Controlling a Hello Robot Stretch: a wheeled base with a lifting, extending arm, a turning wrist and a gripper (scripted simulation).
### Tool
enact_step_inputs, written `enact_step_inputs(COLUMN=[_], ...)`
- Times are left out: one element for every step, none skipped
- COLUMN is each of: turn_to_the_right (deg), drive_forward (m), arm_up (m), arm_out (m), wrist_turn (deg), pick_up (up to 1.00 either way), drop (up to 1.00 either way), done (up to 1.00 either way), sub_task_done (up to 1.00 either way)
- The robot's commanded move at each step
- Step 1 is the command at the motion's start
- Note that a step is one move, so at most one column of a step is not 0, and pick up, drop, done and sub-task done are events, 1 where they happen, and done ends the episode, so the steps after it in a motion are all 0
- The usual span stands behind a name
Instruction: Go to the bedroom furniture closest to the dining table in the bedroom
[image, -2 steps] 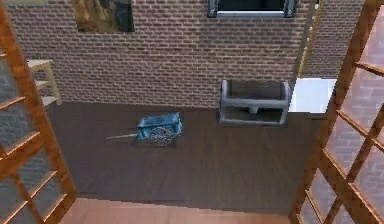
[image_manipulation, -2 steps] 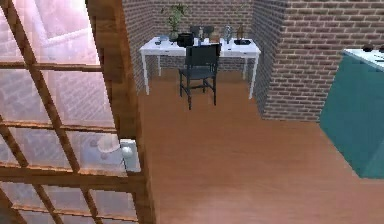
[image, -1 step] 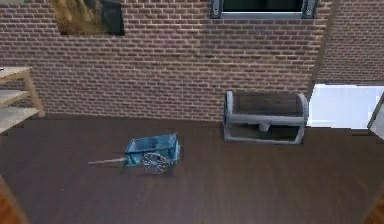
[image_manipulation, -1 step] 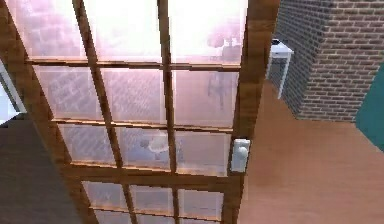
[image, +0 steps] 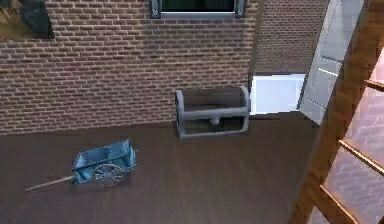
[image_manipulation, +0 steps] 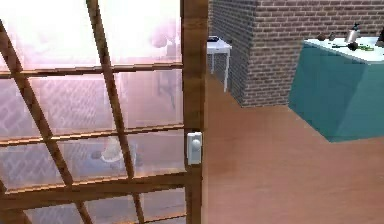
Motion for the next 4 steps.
enact_step_inputs(turn_to_the_right=[0.0, 36.0, 0.0, 18.0], drive_forward=[0.90, 0.00, 0.40, 0.00], arm_up=[0.00, 0.00, 0.00, 0.00], arm_out=[0.00, 0.00, 0.00, 0.00], wrist_turn=[0.0, 0.0, 0.0, 0.0], pick_up=[0.00, 0.00, 0.00, 0.00], drop=[0.00, 0.00, 0.00, 0.00], done=[0.00, 0.00, 0.00, 0.00], sub_task_done=[0.00, 0.00, 0.00, 0.00])
